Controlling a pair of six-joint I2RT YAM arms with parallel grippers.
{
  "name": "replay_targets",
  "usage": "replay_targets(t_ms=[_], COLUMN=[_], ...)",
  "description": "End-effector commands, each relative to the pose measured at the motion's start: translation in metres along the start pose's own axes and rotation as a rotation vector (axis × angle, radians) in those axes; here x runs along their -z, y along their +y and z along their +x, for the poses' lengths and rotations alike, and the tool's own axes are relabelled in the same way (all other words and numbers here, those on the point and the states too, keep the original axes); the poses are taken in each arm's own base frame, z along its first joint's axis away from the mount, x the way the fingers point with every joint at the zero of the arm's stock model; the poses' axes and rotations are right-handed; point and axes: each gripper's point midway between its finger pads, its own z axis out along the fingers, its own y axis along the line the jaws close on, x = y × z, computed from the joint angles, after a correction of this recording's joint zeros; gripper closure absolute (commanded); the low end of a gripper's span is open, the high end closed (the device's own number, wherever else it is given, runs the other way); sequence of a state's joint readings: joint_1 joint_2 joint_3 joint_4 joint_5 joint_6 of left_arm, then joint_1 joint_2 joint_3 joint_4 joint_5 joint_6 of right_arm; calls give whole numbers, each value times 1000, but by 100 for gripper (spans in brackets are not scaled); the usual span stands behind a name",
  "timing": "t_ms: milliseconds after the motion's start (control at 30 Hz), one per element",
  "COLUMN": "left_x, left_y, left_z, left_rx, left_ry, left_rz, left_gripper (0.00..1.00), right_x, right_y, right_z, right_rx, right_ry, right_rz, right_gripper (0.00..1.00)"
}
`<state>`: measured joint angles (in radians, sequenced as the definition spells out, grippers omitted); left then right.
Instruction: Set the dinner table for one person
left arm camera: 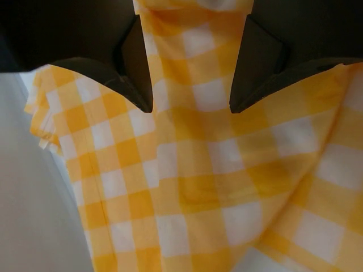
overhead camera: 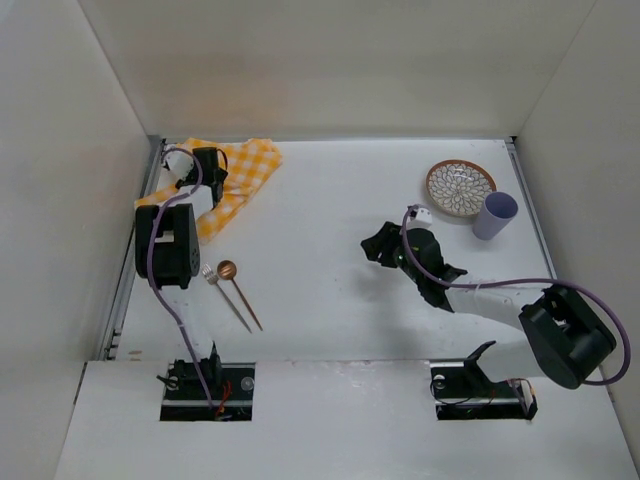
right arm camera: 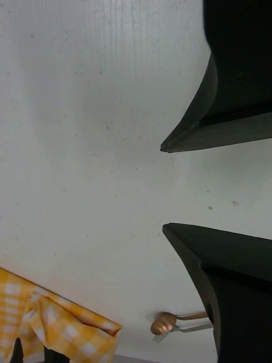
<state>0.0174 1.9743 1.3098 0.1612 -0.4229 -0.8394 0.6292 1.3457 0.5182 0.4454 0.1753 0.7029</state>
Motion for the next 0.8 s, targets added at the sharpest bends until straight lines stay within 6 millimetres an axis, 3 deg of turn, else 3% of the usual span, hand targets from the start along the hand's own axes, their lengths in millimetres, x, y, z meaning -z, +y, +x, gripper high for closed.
replay_targets(t_ms=[0,233,400,500,633,767], left_x=[-1,24,72,115,163,205], left_y=[-22,-68,-106,-120,-128,-148], left_z=[49,133,193,226,241,215], left_rx=[-43,-158,-244,-275,-250,-181], left_ry=[183,305,396,424,410,363], left_rz=[65,211,358,424,472,550], left_gripper=[47,49,50,50,48,43], right_x=[-1,-4,-5,-4,0,-1], right_y=[23,19,14,7,-3,-4], right_z=[-21,-20,-21,-33,-47,-61], right_rx=[11,21,27,16,-10,-42], right_ry=[-53,-57,-64,-102,-145,-158], right_rz=[-59,-43,-23,3,32,61], right_gripper=[41,41,39,34,27,24])
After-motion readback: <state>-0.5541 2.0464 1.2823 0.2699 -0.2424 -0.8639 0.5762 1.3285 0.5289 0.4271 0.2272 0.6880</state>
